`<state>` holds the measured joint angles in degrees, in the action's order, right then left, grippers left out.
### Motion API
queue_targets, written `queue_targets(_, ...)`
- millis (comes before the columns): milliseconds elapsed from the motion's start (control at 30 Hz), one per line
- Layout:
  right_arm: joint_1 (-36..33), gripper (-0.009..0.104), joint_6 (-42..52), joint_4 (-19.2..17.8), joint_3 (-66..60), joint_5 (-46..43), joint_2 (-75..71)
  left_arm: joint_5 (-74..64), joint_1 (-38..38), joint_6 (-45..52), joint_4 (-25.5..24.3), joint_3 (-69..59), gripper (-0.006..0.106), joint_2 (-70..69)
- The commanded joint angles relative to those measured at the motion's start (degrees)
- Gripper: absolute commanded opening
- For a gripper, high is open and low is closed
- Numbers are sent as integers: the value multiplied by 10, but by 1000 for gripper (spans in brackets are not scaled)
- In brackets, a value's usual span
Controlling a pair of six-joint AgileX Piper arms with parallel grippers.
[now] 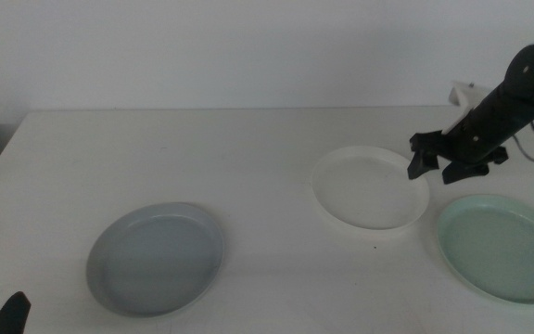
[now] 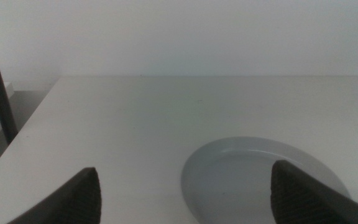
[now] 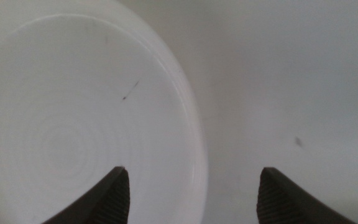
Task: Stack the three bowls on top of each other.
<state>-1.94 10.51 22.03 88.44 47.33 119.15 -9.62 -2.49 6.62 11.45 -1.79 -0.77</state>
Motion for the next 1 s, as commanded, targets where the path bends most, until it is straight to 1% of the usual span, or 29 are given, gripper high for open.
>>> queue_targets(0,-1,52,15,22,20,-24,-19,45,0,-3,2,3,105,-8)
queue_targets(133,-1,47,32,34,19,-24,0,45,0,-3,2,3,105,-8)
queue_targets(233,-1,39,37,46,19,-27,8,45,0,-3,2,3,105,-8)
queue_targets(267,-1,34,37,50,19,-28,8,45,0,-3,2,3,105,-8)
queue_targets(333,-1,21,37,57,19,-28,8,45,0,-3,2,3,105,-8)
queue_targets(400,-1,2,38,59,19,-27,1,45,0,-3,2,3,105,-8)
queue_targets(433,-1,-1,38,57,19,-22,-4,45,0,-3,2,3,105,-8)
queue_targets(533,-1,-1,38,57,11,-11,-38,45,0,-3,2,3,105,-8)
queue_targets(667,-2,-1,38,64,-35,-11,-125,45,0,-3,2,3,105,-8)
queue_targets(867,-32,-1,34,66,-150,-52,-247,45,0,-3,2,3,105,-8)
queue_targets(967,-43,-1,23,64,-173,-55,-272,45,0,-3,2,3,105,-8)
